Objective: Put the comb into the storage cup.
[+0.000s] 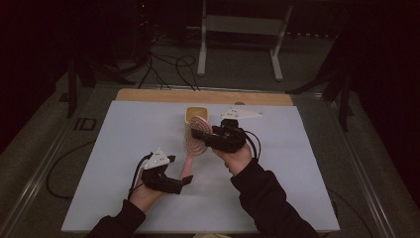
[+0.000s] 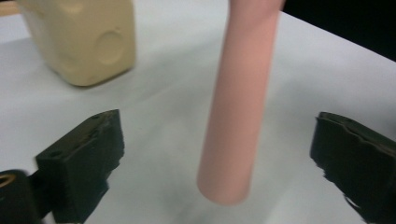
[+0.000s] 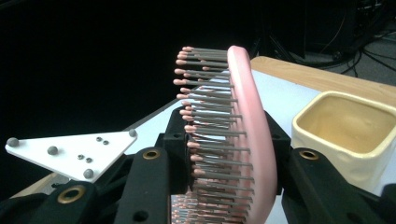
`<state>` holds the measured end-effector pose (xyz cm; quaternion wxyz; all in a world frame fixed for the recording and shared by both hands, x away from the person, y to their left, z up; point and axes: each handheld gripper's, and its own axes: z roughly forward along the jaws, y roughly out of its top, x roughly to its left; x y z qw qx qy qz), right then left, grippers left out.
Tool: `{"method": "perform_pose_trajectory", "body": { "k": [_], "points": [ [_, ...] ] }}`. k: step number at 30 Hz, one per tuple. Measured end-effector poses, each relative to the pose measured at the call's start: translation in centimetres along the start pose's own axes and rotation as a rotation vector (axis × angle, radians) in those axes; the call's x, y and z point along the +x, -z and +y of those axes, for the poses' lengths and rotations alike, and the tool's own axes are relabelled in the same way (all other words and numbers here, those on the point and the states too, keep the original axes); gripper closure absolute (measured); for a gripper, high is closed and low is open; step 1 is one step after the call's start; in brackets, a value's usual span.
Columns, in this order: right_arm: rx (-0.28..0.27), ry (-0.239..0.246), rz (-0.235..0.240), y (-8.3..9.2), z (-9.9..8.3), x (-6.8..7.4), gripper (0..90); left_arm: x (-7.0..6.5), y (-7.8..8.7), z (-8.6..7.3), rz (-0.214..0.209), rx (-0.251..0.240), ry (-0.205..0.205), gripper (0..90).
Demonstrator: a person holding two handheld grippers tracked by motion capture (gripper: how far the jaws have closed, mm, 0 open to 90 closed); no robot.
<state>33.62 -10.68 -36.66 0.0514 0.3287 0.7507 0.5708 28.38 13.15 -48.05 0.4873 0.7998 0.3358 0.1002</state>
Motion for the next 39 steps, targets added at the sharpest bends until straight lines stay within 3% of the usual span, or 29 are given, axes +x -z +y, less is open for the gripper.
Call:
{"method": "perform_pose_trajectory", "body": {
  "k": [11, 16, 19, 27, 39],
  "points": [
    [-0.012, 0.057, 0.003, 1.0, 1.6, 0.1, 64.3, 0.4, 1.7, -0.4, -0.040, -0.017, -0.010, 0.1],
    [-0.025, 0.068, 0.006, 1.4, 2.4, 0.0, 64.3, 0.5, 2.6, -0.9, -0.060, -0.024, -0.036, 0.1],
    [-0.032, 0.074, 0.001, 1.6, 2.9, -0.2, 64.3, 0.5, 3.1, -1.3, -0.054, -0.027, -0.066, 0.0],
    [-0.055, 0.077, -0.017, 1.9, 4.1, -0.7, 64.3, 1.0, 4.4, -2.2, -0.036, -0.052, -0.086, 0.1],
    [-0.079, 0.089, -0.065, 2.5, 6.0, -1.8, 64.4, 2.4, 6.1, -4.1, 0.015, -0.007, -0.084, 0.0]
  ]
}}
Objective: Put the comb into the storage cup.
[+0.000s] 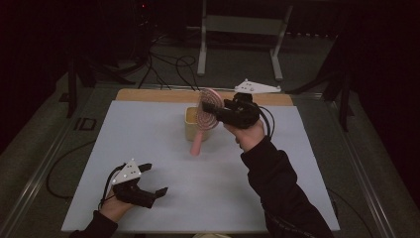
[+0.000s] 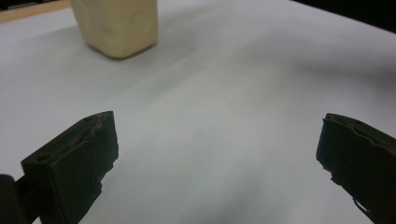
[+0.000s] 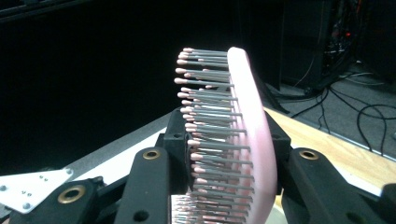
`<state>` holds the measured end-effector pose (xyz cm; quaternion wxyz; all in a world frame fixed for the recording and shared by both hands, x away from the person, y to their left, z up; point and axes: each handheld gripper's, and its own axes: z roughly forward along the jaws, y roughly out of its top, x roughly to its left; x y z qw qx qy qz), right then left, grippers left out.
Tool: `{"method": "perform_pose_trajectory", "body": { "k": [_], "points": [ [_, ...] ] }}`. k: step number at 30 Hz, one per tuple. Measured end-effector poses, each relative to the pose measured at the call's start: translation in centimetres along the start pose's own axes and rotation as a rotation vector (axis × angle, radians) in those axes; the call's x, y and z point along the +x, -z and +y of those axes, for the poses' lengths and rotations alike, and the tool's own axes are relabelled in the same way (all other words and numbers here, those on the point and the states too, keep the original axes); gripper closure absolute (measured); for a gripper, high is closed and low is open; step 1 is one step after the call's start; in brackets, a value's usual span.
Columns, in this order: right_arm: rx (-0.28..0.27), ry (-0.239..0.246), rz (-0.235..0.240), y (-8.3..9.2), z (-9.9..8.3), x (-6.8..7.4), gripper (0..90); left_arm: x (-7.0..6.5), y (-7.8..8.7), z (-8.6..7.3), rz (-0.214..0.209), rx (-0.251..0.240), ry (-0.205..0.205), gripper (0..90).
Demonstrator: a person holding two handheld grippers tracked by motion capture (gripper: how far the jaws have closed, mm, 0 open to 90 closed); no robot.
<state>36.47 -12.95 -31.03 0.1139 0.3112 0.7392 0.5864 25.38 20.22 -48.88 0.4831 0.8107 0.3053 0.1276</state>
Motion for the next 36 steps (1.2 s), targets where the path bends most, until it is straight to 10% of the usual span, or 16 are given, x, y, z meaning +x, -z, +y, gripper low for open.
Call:
{"method": "perform_pose_trajectory", "body": {
  "k": [36],
  "points": [
    [-0.150, 0.031, -0.138, -1.8, 5.6, -4.2, 64.4, 1.0, 2.2, -1.7, 0.017, -0.009, -0.002, 0.1]
  ]
}}
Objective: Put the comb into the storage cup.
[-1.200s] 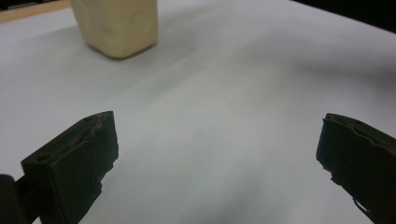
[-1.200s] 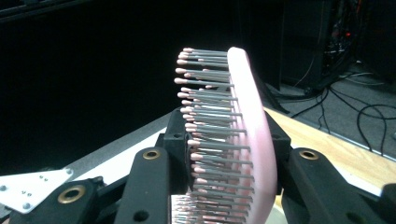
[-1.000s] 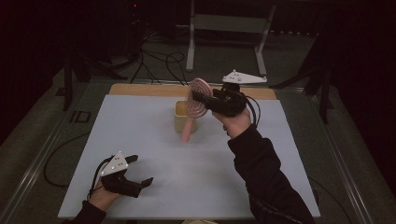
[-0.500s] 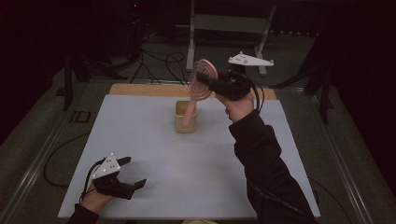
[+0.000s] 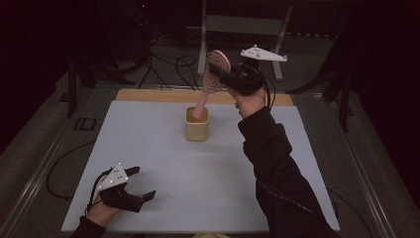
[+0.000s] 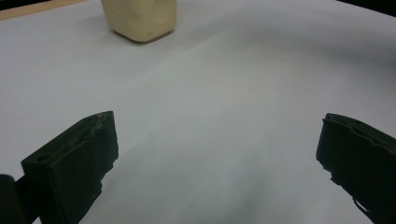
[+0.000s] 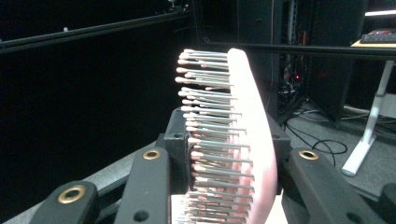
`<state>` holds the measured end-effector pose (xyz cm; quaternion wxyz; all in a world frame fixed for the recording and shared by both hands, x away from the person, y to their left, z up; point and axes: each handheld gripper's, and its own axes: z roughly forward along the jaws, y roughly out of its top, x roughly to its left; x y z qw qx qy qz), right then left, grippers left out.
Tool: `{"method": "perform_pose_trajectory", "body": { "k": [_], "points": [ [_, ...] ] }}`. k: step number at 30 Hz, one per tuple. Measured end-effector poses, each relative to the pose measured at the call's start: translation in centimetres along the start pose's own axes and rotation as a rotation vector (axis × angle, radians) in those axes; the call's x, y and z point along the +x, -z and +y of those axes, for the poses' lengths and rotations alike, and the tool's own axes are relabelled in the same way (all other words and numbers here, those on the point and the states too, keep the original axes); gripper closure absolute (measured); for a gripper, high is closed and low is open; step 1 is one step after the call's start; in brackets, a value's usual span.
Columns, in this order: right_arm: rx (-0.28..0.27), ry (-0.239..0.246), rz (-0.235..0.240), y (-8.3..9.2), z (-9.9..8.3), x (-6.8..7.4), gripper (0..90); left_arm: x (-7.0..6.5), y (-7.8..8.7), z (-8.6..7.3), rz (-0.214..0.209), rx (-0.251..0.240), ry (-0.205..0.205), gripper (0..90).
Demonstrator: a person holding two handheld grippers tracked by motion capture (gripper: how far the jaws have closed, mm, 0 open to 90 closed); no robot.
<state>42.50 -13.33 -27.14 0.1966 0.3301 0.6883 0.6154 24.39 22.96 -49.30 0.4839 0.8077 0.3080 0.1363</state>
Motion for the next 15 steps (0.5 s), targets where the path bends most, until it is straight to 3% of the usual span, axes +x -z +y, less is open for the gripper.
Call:
{"method": "perform_pose_trajectory", "body": {
  "k": [15],
  "points": [
    [-0.015, -0.012, -0.033, -2.4, -2.3, -1.8, 64.5, -0.1, 0.0, 0.0, -0.002, -0.002, -0.006, 0.1]
  ]
}}
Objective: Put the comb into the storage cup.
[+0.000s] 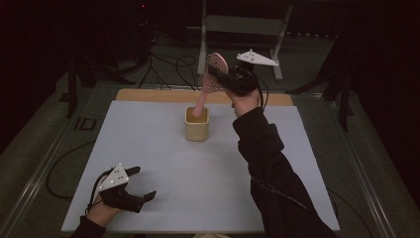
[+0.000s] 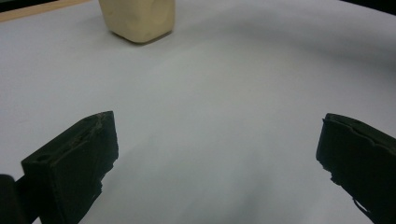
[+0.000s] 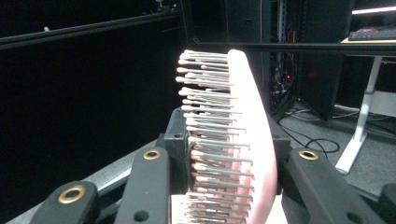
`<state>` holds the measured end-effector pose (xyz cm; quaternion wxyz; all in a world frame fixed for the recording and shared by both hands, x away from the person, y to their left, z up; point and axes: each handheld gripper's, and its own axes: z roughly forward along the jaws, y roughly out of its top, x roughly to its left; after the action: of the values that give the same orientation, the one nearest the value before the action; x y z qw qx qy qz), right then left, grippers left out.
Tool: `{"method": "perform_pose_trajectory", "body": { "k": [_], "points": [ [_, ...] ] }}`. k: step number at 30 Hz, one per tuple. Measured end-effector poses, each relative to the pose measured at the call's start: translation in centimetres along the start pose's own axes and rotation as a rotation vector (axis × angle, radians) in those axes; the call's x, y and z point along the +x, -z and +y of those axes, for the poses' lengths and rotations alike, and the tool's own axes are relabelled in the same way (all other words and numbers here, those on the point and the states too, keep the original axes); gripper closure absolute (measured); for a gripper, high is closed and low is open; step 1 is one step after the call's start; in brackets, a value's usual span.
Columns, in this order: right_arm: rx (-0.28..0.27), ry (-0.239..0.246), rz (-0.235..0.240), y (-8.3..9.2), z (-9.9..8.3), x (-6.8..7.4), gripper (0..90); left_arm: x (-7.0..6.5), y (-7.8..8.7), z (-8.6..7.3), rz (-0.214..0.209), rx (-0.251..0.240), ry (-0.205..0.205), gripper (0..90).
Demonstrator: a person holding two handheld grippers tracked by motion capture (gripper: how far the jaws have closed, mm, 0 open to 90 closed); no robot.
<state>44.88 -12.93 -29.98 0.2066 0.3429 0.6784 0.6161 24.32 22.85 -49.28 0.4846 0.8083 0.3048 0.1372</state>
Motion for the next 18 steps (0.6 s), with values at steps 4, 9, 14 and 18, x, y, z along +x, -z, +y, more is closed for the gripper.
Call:
{"method": "perform_pose_trajectory", "body": {
  "k": [4, 9, 14, 18],
  "points": [
    [0.011, -0.006, -0.009, -0.6, -0.7, -0.4, 64.6, 0.0, 0.0, 0.0, 0.002, 0.000, 0.000, 0.0],
    [0.022, -0.016, -0.014, -1.3, -1.7, -0.8, 64.5, 0.0, 0.0, 0.0, -0.004, 0.000, -0.001, 0.1],
    [0.042, -0.024, -0.018, -2.0, -2.7, -1.1, 64.6, 0.1, 0.0, 0.0, -0.001, 0.002, -0.001, 0.0],
    [0.052, -0.035, -0.020, -2.5, -3.4, -1.3, 64.6, 0.1, 0.0, 0.0, -0.006, 0.002, -0.003, 0.0]
  ]
}}
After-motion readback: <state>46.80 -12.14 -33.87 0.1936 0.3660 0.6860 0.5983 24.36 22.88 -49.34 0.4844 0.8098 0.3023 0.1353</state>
